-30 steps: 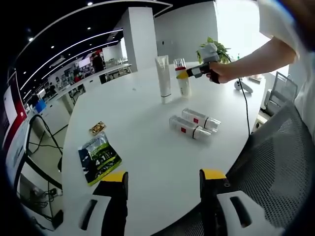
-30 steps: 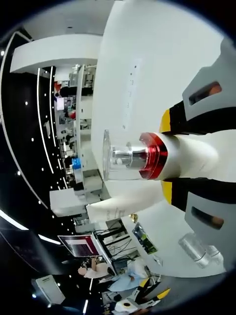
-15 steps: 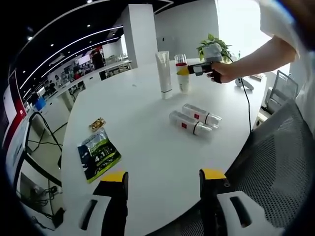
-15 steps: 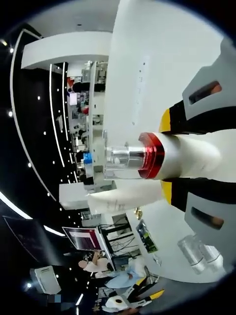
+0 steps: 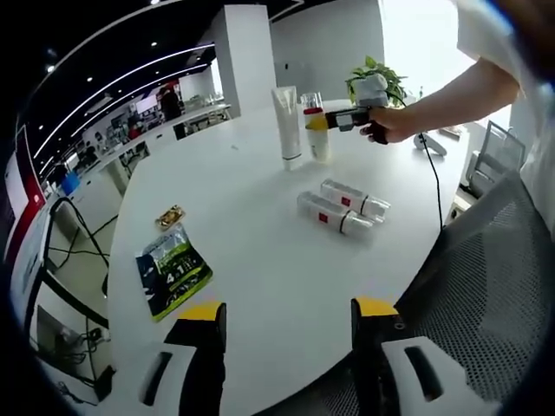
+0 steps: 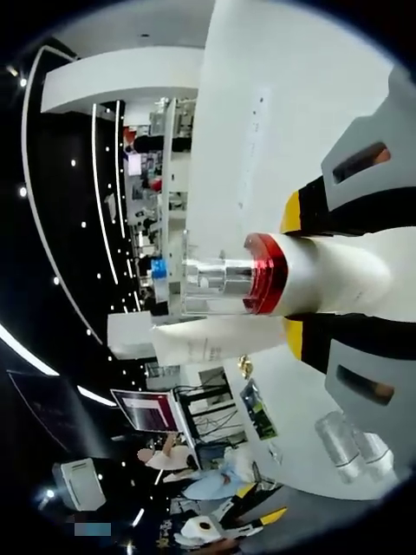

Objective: Arrange the skincare products in the storage area until every visible bottle or jar stands upright without overlapping.

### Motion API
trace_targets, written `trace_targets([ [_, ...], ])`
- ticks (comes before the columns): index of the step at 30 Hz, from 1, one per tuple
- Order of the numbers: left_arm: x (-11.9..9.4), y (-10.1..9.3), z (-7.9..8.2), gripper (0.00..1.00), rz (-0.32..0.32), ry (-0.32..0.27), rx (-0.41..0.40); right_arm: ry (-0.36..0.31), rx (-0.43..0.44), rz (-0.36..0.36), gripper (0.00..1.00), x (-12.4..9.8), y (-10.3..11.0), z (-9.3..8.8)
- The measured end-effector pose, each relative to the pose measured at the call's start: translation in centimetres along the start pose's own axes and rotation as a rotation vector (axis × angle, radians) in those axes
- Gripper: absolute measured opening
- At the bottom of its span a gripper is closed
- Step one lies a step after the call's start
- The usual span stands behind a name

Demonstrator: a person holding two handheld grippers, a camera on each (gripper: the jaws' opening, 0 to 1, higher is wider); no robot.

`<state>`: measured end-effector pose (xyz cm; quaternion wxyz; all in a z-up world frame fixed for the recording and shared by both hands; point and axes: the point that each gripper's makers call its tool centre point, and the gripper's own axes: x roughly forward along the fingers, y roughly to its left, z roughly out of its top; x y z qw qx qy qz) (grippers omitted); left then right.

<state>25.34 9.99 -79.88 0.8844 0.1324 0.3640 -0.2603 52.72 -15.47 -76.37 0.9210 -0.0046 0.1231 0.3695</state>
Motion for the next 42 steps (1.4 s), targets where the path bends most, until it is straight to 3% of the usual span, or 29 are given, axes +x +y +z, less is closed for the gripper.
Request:
trace_targets([
  [7, 0.0, 0.1, -0.1, 0.59, 0.003, 0.002, 0.007, -0.013, -0.098, 0.010, 0.31, 0.0, 0.8, -0.2],
  [18, 0.0, 0.1, -0.2, 0.59, 0.005, 0.011, 0.016, -0.008, -0.157, -0.003, 0.31, 0.3, 0.8, -0.1],
  [23, 0.0, 0.2, -0.3, 0.58, 0.006, 0.016, 0.021, 0.001, -0.136, 0.002, 0.32, 0.9, 0.6, 0.0],
  [24, 0.0, 0.2, -0.3, 0.58, 0.006, 0.017, 0.021, 0.108, -0.104, 0.022, 0.35, 0.8, 0.8, -1.7],
  [25, 0.0, 0.2, -0.3, 0.58, 0.006, 0.017, 0.021, 0.200, -0.066, 0.018, 0.45, 0.7, 0.8, -3.3],
  [26, 0.0, 0.2, -0.3, 0.58, 0.007, 0.019, 0.023, 0.246, -0.060, 0.013, 0.55, 0.6, 0.8, -4.2],
  [27, 0.0, 0.2, -0.4, 0.58, 0.008, 0.020, 0.024, 0.193, -0.085, 0.016, 0.59, 1.0, 0.9, -3.7],
  [29, 0.0, 0.2, -0.4, 0.58, 0.008, 0.020, 0.023, 0.167, -0.075, 0.050, 0.41, 0.3, 1.4, -3.3],
  [30, 0.0, 0.2, -0.4, 0.58, 0.009, 0.020, 0.024, 0.173, -0.041, 0.024, 0.39, 0.0, 0.9, -3.4],
  [32, 0.0, 0.2, -0.4, 0.58, 0.007, 0.022, 0.026, 0.153, -0.012, 0.058, 0.33, -0.2, 0.8, -2.7],
  [38, 0.0, 0.1, -0.4, 0.58, 0.004, 0.024, 0.033, 0.158, -0.019, 0.143, 0.29, -0.4, 0.6, -1.3],
  [42, 0.0, 0.1, -0.4, 0.58, 0.006, 0.023, 0.036, 0.171, -0.043, 0.165, 0.28, -0.2, 0.9, -1.5],
])
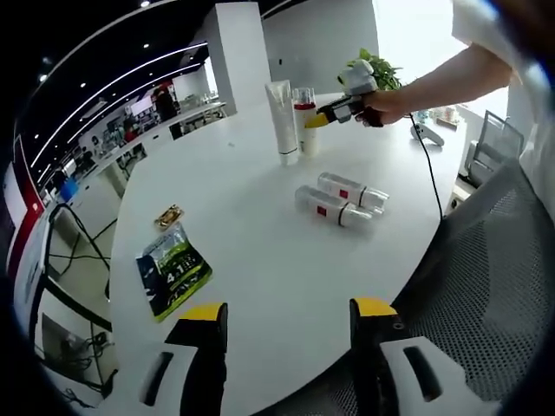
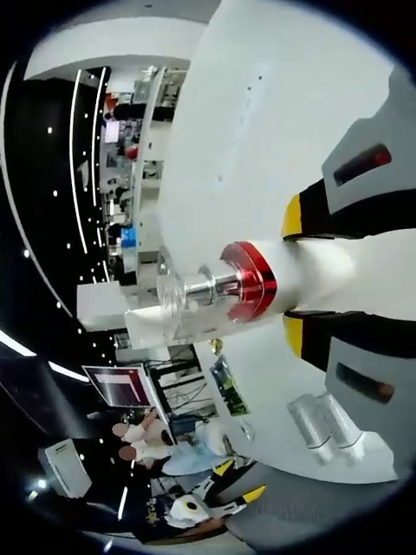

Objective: Arrange the skincare products in the storage area until every visible bottle or jar stands upright without overlapping.

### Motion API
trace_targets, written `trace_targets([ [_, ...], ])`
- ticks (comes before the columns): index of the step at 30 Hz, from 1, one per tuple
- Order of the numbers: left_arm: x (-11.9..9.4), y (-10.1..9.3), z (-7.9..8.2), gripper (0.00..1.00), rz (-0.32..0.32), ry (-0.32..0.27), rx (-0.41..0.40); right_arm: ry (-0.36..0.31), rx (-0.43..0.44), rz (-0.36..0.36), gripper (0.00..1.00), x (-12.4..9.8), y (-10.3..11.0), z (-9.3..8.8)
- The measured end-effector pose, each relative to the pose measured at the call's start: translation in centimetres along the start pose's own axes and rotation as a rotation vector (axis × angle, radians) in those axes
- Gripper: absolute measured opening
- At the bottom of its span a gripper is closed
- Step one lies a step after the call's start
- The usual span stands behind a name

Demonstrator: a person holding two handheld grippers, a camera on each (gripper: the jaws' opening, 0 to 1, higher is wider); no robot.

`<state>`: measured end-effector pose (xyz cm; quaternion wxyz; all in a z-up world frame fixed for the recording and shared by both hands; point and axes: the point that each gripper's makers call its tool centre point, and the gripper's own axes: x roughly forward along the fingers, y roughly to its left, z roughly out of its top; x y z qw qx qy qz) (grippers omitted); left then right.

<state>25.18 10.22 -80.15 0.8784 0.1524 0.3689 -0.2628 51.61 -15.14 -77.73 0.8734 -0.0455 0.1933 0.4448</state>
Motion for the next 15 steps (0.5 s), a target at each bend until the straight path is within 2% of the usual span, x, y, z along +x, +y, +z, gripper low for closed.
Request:
trace_targets([
  [12, -0.06, 0.12, 0.08, 0.58, 0.008, -0.002, 0.005, 0.017, -0.011, 0.012, 0.29, 0.67, 0.38, 0.03],
  [15, -0.06, 0.15, 0.12, 0.58, 0.010, -0.004, 0.006, 0.030, -0.038, 0.008, 0.29, 0.53, 0.61, -0.07],
])
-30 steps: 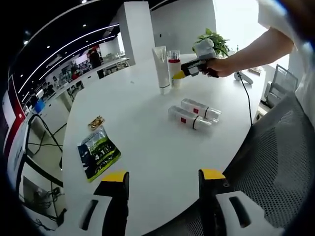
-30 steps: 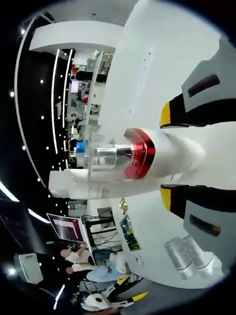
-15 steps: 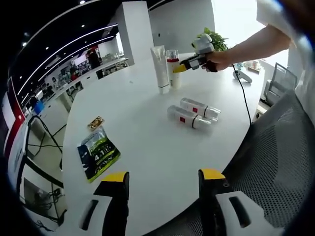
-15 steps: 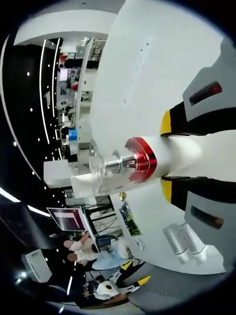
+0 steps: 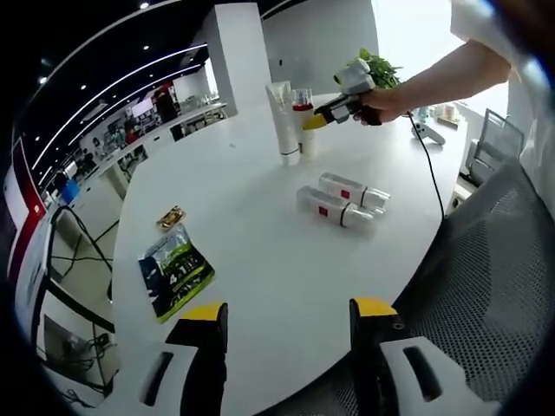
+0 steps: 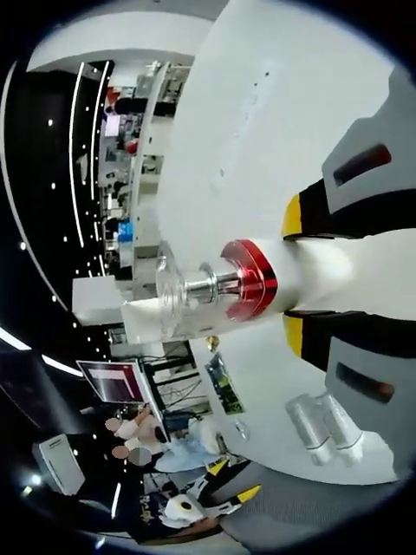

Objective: Arrange the skincare products in the storage area until every visible bottle or jar stands upright without overlapping.

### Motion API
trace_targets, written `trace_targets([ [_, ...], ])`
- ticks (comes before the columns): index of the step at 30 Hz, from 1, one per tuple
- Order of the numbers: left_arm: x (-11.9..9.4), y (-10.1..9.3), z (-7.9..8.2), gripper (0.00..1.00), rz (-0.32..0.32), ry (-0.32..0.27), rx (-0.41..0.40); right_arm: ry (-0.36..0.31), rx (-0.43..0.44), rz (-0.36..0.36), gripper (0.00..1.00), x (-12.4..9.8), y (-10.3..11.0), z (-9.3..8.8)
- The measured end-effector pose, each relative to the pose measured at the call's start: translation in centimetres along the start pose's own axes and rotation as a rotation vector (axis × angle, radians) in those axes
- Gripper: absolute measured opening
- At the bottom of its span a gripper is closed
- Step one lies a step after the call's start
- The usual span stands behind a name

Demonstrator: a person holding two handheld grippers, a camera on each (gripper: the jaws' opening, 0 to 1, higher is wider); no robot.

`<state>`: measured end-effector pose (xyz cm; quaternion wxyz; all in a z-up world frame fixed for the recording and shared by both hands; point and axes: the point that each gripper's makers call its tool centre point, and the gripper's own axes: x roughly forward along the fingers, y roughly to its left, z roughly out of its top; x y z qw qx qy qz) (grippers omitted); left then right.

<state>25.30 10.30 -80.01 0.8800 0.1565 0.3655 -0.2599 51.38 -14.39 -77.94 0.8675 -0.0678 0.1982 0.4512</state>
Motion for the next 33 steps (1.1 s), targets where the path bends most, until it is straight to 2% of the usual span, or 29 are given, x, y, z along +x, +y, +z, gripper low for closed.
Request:
trace_targets([
  [2, 0.0, 0.0, 0.0, 0.58, 0.000, 0.000, 0.000, 0.005, -0.002, -0.004, 0.29, -0.1, 0.0, -0.1],
  [5, 0.0, 0.0, 0.0, 0.58, 0.001, -0.003, 0.001, 0.037, 0.051, -0.033, 0.32, -0.7, 0.0, -0.8],
  [8, 0.0, 0.0, 0.0, 0.58, 0.000, -0.001, 0.005, 0.036, 0.122, -0.077, 0.36, -1.6, 0.1, -1.5],
  [11, 0.0, 0.1, 0.1, 0.58, 0.005, -0.005, 0.004, 0.064, 0.179, -0.105, 0.42, -2.5, 0.9, -2.8],
  [14, 0.0, 0.2, 0.1, 0.58, 0.009, -0.007, 0.007, 0.103, 0.259, -0.130, 0.44, -3.3, 2.1, -4.0],
  [18, 0.0, 0.3, 0.2, 0.58, 0.017, -0.013, 0.009, 0.091, 0.291, -0.140, 0.46, -4.1, 4.0, -4.2],
  [25, -0.2, 0.5, 0.4, 0.58, 0.031, -0.025, 0.020, 0.127, 0.336, -0.111, 0.48, -4.7, 8.4, -4.6],
  [33, -0.4, 0.6, 0.7, 0.58, 0.044, -0.041, 0.025, 0.140, 0.338, -0.109, 0.48, -5.5, 11.4, -4.9],
])
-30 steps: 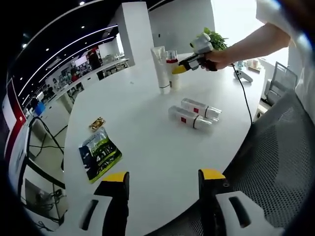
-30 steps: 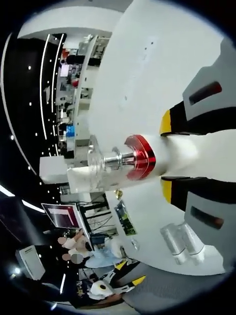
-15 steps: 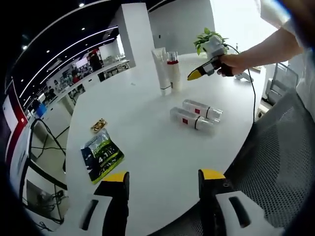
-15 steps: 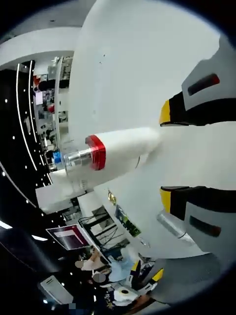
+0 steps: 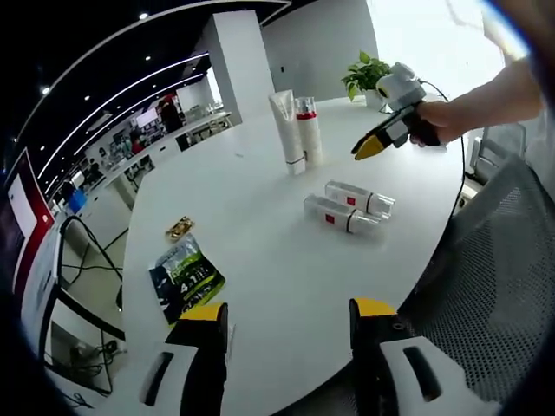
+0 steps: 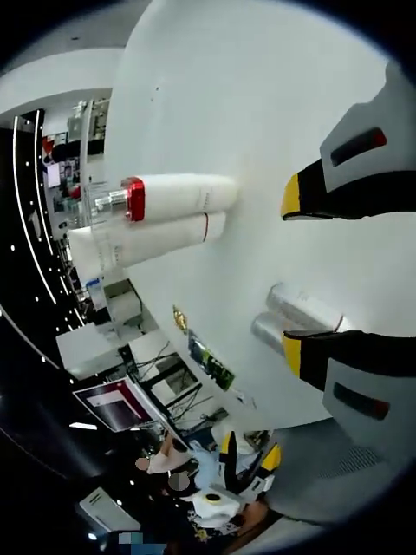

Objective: Arrange the skincare products in the storage area until every visible bottle or jar stands upright without overlapping.

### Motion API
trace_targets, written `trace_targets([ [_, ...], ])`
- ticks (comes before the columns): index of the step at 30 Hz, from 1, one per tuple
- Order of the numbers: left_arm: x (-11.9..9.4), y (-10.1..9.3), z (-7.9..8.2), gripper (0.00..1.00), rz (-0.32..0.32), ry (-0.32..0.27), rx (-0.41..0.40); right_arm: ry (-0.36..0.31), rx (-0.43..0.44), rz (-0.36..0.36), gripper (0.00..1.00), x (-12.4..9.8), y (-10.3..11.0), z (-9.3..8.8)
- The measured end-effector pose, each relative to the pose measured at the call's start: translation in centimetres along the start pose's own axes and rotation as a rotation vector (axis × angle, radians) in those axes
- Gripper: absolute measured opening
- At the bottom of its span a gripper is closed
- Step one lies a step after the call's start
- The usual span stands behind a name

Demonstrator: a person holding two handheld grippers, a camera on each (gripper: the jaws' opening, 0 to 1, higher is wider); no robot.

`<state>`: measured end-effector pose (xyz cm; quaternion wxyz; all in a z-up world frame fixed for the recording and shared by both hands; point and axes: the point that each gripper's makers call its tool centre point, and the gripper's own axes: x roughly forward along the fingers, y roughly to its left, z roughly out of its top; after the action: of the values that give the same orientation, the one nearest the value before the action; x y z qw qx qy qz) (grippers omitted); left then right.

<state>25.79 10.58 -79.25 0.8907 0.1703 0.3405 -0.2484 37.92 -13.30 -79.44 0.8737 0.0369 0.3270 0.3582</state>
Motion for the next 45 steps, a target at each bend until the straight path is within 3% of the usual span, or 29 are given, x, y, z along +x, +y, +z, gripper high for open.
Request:
trace_targets([
  [22, 0.0, 0.1, -0.4, 0.58, 0.004, 0.009, 0.003, 0.011, 0.009, -0.031, 0.48, -2.3, 4.2, -3.1],
  [26, -0.1, 0.0, -0.4, 0.58, 0.000, 0.005, 0.006, 0.046, 0.026, -0.054, 0.44, -2.0, 4.7, -4.1],
  [31, 0.0, -0.1, -0.4, 0.58, -0.003, 0.010, 0.014, 0.185, -0.027, -0.093, 0.40, -0.5, 4.6, -6.6],
  [34, -0.1, -0.2, -0.4, 0.58, -0.005, 0.008, 0.021, 0.214, -0.037, -0.142, 0.40, 0.8, 3.9, -7.0],
  [45, -0.3, -0.3, -0.4, 0.58, -0.008, 0.007, 0.025, 0.288, -0.085, -0.174, 0.27, 2.4, 3.7, -7.4],
])
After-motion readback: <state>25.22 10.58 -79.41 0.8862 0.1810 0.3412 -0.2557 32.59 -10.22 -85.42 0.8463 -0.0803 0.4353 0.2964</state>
